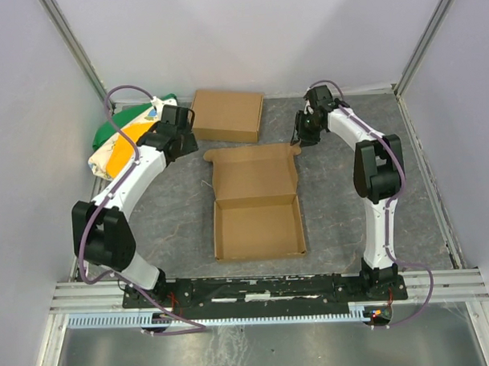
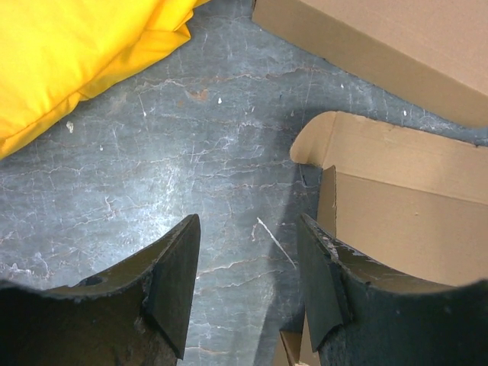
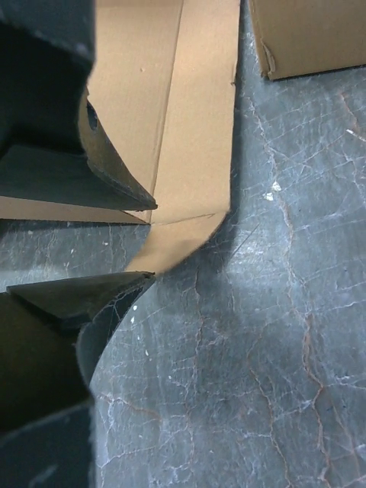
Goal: Fold the paper box
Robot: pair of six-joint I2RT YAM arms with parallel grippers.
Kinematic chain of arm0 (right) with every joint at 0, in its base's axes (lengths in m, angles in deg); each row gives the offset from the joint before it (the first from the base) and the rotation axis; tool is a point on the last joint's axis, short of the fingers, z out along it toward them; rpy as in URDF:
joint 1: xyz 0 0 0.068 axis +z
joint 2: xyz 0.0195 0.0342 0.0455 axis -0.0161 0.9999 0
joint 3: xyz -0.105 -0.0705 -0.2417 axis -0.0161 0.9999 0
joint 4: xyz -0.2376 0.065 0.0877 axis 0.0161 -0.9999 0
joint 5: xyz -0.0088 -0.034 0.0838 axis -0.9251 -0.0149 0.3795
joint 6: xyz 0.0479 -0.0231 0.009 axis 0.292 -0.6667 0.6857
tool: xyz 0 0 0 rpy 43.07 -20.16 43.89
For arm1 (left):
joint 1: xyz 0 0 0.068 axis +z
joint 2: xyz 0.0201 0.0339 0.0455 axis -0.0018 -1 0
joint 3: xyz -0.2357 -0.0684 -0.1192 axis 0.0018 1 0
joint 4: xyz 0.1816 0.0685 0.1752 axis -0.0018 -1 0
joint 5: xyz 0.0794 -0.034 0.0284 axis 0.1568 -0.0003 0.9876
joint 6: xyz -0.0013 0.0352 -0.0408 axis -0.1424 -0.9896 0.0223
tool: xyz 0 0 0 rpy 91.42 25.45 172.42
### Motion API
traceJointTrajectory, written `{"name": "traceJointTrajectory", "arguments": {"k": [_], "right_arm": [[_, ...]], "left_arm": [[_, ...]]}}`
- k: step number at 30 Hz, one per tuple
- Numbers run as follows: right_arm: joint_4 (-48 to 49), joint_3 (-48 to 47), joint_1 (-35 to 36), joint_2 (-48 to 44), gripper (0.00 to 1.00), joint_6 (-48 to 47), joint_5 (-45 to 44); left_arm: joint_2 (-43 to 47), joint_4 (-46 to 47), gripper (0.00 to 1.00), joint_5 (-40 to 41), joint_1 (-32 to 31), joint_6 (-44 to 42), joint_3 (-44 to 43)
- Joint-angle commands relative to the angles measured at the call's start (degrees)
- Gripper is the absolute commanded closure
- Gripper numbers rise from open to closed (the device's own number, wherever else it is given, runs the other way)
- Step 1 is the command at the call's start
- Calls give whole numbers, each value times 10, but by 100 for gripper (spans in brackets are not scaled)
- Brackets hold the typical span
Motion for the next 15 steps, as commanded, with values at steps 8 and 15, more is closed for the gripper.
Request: {"name": "traceJointTrajectory", "arguments": {"k": [8,15], "right_arm": [[23,-5,-1,12,44,1,-17],[42,28,-1,-14,38,-12,-39]], "left_arm": [[55,40,40,11,1,-10,39],[59,45,40,6,1,-8,48]]}}
